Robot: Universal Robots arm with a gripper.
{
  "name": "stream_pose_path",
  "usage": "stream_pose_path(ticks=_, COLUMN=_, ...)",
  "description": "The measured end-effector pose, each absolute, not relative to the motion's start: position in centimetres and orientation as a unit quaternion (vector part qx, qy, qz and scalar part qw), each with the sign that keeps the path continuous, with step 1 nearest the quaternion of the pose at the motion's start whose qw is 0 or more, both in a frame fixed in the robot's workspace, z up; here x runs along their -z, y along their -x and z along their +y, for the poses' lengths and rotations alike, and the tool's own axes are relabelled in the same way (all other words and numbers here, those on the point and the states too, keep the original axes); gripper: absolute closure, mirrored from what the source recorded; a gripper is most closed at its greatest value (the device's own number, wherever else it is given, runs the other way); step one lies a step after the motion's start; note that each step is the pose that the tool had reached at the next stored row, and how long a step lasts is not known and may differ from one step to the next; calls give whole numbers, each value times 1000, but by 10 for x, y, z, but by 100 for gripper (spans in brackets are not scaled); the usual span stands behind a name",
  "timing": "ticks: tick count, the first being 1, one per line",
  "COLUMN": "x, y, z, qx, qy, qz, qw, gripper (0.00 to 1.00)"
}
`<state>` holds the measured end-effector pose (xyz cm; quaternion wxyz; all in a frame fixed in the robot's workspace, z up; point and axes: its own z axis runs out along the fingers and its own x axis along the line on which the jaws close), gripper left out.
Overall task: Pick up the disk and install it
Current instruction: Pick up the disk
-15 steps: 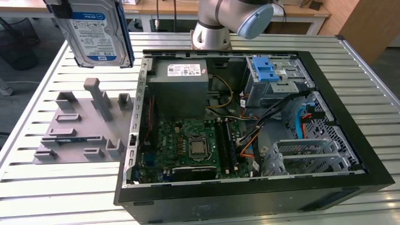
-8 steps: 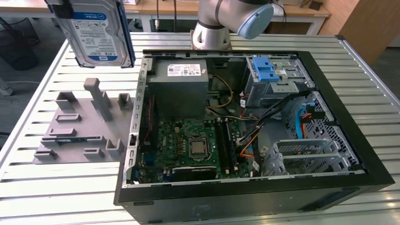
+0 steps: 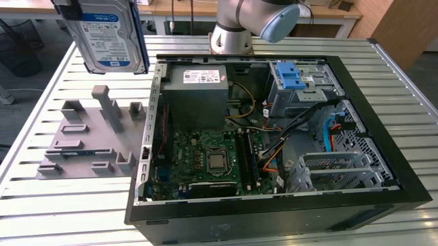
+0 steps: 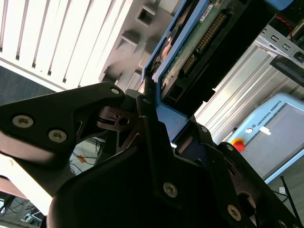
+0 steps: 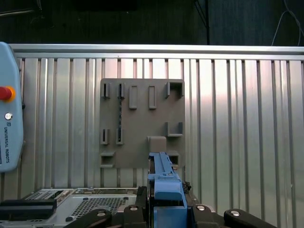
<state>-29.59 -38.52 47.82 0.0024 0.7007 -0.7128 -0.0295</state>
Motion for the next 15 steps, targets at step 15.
stream_pose_path(ticks=15, x=-478, y=291, z=-385, qx=30, qy=-701, qz=-713, qw=2, gripper=63)
